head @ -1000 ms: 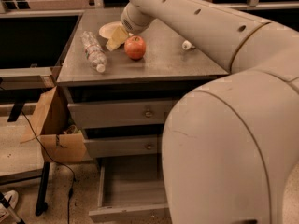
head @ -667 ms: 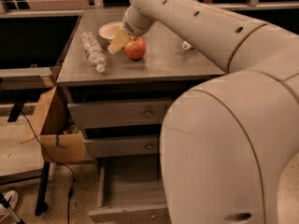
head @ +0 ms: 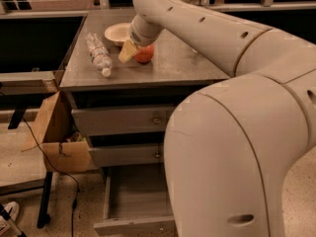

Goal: Place apple into bottom drawer

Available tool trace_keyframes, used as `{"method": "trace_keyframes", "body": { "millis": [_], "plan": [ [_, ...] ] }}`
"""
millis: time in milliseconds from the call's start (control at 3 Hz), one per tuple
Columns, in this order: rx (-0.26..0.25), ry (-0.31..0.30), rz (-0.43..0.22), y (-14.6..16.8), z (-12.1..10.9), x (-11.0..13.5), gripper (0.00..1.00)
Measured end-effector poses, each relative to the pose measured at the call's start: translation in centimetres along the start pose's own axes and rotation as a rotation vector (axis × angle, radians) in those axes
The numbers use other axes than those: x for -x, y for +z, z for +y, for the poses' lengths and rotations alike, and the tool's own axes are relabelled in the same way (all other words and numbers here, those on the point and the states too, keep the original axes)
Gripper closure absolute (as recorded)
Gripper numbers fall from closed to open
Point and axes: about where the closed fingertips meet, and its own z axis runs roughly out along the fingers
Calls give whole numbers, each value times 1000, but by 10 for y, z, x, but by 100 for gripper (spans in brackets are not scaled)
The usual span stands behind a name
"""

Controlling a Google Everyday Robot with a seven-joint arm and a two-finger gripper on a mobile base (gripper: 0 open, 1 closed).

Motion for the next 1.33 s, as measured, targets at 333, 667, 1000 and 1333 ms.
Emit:
{"method": "trace_keyframes", "body": {
  "millis": [333,667,1000,1333],
  "plan": [
    [14,-4,16,5,0,-10,39],
    [19,-2,19,0,-5,-16,70],
    [19,11,-5,-14,-12,-21,93],
    [31,30,-90,-56,-15,-31,100]
  ]
}}
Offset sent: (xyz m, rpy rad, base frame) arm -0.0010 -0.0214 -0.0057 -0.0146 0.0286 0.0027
